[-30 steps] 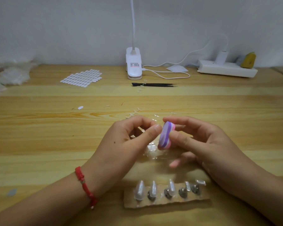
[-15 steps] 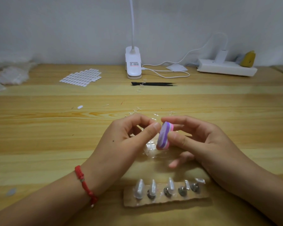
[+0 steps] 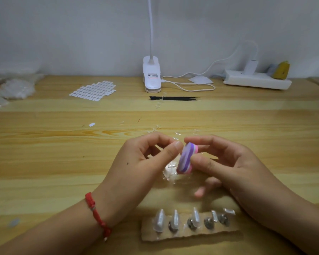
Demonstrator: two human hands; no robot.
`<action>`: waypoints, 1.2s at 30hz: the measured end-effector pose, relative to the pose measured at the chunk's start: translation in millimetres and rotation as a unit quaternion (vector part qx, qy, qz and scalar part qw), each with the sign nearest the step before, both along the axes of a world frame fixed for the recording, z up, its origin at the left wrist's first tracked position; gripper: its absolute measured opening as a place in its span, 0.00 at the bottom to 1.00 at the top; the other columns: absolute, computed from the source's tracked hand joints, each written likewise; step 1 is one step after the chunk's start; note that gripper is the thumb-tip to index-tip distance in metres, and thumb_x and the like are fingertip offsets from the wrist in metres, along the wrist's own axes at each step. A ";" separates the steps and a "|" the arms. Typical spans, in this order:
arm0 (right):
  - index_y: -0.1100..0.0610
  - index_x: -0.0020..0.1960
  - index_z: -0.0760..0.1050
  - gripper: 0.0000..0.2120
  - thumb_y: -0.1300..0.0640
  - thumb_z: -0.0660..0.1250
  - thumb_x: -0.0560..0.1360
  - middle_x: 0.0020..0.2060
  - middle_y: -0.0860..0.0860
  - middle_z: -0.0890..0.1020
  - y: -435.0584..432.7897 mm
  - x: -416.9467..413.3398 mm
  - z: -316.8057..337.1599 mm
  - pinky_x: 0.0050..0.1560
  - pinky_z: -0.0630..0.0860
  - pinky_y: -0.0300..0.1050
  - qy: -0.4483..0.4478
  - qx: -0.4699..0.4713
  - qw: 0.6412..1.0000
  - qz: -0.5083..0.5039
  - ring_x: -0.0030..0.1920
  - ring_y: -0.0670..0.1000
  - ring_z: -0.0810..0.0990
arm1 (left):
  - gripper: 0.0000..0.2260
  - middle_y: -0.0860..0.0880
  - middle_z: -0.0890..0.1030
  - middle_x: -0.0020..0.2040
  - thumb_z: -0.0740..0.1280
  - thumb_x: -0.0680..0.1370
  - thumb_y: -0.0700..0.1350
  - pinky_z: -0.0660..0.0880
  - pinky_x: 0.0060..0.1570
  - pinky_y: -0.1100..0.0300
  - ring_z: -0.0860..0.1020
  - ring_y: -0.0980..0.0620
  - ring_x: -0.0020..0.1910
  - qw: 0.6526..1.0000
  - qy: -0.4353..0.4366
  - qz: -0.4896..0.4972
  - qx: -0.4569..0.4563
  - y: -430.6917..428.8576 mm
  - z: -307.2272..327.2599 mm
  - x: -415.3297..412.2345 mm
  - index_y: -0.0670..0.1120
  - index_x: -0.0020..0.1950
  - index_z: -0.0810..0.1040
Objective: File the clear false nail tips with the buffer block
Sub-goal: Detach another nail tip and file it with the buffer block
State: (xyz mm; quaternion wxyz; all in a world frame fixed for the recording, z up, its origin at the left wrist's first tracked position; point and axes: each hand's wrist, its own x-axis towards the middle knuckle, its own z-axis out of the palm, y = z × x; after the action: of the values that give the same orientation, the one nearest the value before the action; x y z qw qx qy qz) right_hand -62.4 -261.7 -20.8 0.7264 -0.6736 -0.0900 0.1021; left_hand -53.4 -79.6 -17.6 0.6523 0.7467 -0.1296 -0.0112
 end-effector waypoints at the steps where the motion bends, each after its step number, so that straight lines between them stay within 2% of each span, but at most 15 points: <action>1: 0.50 0.53 0.83 0.16 0.53 0.73 0.65 0.49 0.55 0.84 0.3 0.5 -0.6 0.29 0.80 0.41 0.000 0.015 1.000 -0.011 0.42 0.57 0.86 | 0.10 0.50 0.78 0.31 0.69 0.70 0.53 0.69 0.30 0.67 0.72 0.56 0.30 1.000 0.000 -0.004 0.002 -0.3 -0.1 -0.6 0.47 0.40 0.83; 3: 0.53 0.53 0.83 0.17 0.54 0.73 0.64 0.49 0.59 0.84 -0.8 1.1 -0.9 0.28 0.79 0.41 0.006 0.043 0.998 -0.035 0.45 0.56 0.86 | 0.11 0.52 0.77 0.30 0.69 0.69 0.53 0.68 0.30 0.68 0.71 0.56 0.29 1.000 -0.002 -0.005 -0.002 -1.1 0.2 -1.2 0.46 0.40 0.83; 7: 0.49 0.54 0.83 0.16 0.53 0.73 0.66 0.50 0.54 0.84 -0.1 0.5 -0.5 0.31 0.81 0.42 -0.005 0.000 1.000 0.003 0.43 0.59 0.86 | 0.11 0.48 0.78 0.32 0.69 0.69 0.53 0.68 0.31 0.65 0.72 0.55 0.30 1.000 0.002 -0.001 -0.002 -1.1 0.2 -0.8 0.46 0.40 0.83; 10: 0.52 0.53 0.83 0.17 0.54 0.74 0.64 0.49 0.58 0.84 -1.7 1.7 -0.4 0.29 0.80 0.41 0.007 0.041 0.999 -0.030 0.46 0.57 0.86 | 0.10 0.55 0.76 0.29 0.69 0.68 0.54 0.66 0.29 0.70 0.70 0.58 0.28 1.000 0.001 -0.001 -0.003 -1.3 1.1 -1.6 0.48 0.39 0.83; 14: 0.49 0.55 0.83 0.16 0.52 0.75 0.67 0.49 0.53 0.85 -0.3 0.6 0.7 0.31 0.80 0.43 -0.001 -0.016 1.000 0.008 0.43 0.60 0.85 | 0.10 0.52 0.79 0.31 0.69 0.70 0.53 0.69 0.29 0.67 0.72 0.56 0.29 1.000 -0.005 0.004 0.002 -0.1 0.1 -0.7 0.48 0.41 0.83; 17: 0.55 0.56 0.82 0.18 0.55 0.72 0.66 0.47 0.57 0.85 -3.2 2.4 0.4 0.29 0.80 0.40 0.031 0.042 0.998 -0.019 0.45 0.54 0.86 | 0.11 0.55 0.77 0.30 0.69 0.68 0.56 0.67 0.30 0.69 0.70 0.58 0.29 1.000 -0.006 -0.003 0.007 -0.7 -0.4 -1.2 0.49 0.39 0.83; 22: 0.50 0.54 0.83 0.16 0.53 0.74 0.67 0.49 0.55 0.85 -0.6 0.0 0.7 0.33 0.80 0.41 0.011 0.002 1.000 0.005 0.44 0.59 0.85 | 0.11 0.44 0.80 0.35 0.69 0.68 0.55 0.70 0.32 0.64 0.73 0.54 0.32 1.000 0.000 0.002 -0.005 1.0 -1.9 0.3 0.48 0.40 0.84; 25: 0.55 0.55 0.82 0.19 0.54 0.73 0.64 0.47 0.59 0.85 -1.9 1.4 0.2 0.30 0.79 0.40 0.021 0.049 0.998 -0.028 0.45 0.55 0.86 | 0.12 0.45 0.82 0.37 0.69 0.66 0.56 0.70 0.34 0.65 0.74 0.54 0.34 1.000 0.001 -0.007 0.003 -0.1 -2.3 -0.3 0.49 0.40 0.84; 29: 0.49 0.55 0.82 0.15 0.52 0.75 0.68 0.50 0.53 0.85 -0.6 -0.7 1.1 0.33 0.81 0.42 0.006 -0.019 1.000 0.019 0.44 0.60 0.85 | 0.11 0.47 0.80 0.34 0.69 0.68 0.55 0.70 0.32 0.64 0.73 0.54 0.31 1.000 0.006 0.004 -0.006 1.4 -2.2 1.7 0.48 0.41 0.83; 32: 0.52 0.54 0.83 0.17 0.54 0.73 0.65 0.48 0.57 0.85 -2.0 1.0 -0.2 0.32 0.80 0.41 0.017 0.038 0.999 -0.021 0.46 0.57 0.86 | 0.11 0.49 0.79 0.33 0.69 0.68 0.55 0.69 0.32 0.66 0.72 0.55 0.31 1.000 0.012 -0.014 0.001 -0.1 -2.2 1.5 0.48 0.39 0.83; 34: 0.52 0.54 0.83 0.17 0.54 0.73 0.66 0.47 0.57 0.85 -1.7 1.2 1.1 0.32 0.80 0.41 0.018 0.037 0.999 -0.023 0.45 0.57 0.86 | 0.11 0.46 0.77 0.32 0.69 0.68 0.55 0.69 0.32 0.64 0.71 0.54 0.31 1.000 0.014 -0.008 0.000 -0.1 -2.0 0.9 0.49 0.39 0.83; 36: 0.49 0.55 0.83 0.14 0.53 0.74 0.69 0.49 0.54 0.85 -0.9 -0.2 0.3 0.34 0.81 0.42 -0.001 -0.011 1.000 0.006 0.44 0.59 0.85 | 0.11 0.42 0.77 0.32 0.69 0.69 0.55 0.69 0.31 0.63 0.71 0.53 0.30 1.000 0.014 0.002 -0.005 1.3 -2.0 1.3 0.48 0.40 0.83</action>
State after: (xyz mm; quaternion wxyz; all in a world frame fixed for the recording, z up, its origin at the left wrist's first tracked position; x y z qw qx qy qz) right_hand -62.6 -262.6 -20.5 0.7181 -0.6814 -0.0936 0.1061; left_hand -52.2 -78.4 -19.5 0.6577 0.7436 -0.1186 -0.0196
